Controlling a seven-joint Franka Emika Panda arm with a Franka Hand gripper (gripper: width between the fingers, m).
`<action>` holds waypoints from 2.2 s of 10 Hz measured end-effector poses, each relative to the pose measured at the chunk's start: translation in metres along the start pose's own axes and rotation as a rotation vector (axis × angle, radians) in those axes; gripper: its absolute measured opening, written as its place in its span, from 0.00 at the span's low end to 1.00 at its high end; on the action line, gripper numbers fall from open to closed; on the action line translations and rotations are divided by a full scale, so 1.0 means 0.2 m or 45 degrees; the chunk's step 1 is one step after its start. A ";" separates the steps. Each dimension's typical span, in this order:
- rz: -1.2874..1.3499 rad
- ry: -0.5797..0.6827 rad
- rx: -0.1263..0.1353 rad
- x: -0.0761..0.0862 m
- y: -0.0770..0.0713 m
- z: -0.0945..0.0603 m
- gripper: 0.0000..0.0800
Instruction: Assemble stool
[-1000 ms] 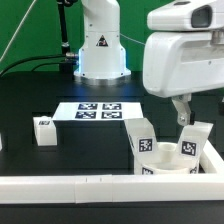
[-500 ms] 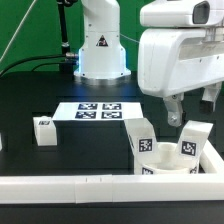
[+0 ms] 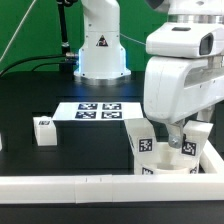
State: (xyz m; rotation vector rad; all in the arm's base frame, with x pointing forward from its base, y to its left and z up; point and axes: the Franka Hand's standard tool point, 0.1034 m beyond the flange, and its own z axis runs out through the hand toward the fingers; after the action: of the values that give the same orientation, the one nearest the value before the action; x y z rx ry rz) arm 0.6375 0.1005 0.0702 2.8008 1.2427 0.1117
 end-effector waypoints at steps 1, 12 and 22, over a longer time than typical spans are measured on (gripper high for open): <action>0.078 0.001 0.002 0.00 0.00 0.00 0.66; 1.407 0.112 0.060 -0.02 0.12 0.02 0.42; 2.693 0.001 0.064 -0.18 0.13 0.03 0.43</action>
Offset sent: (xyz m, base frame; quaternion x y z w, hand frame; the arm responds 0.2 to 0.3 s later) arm 0.0000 0.0000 0.0000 0.0000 0.0000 0.1938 0.9810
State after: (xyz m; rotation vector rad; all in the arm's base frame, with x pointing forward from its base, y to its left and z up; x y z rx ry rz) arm 0.6336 0.0556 0.0664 2.5713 -1.9105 0.1364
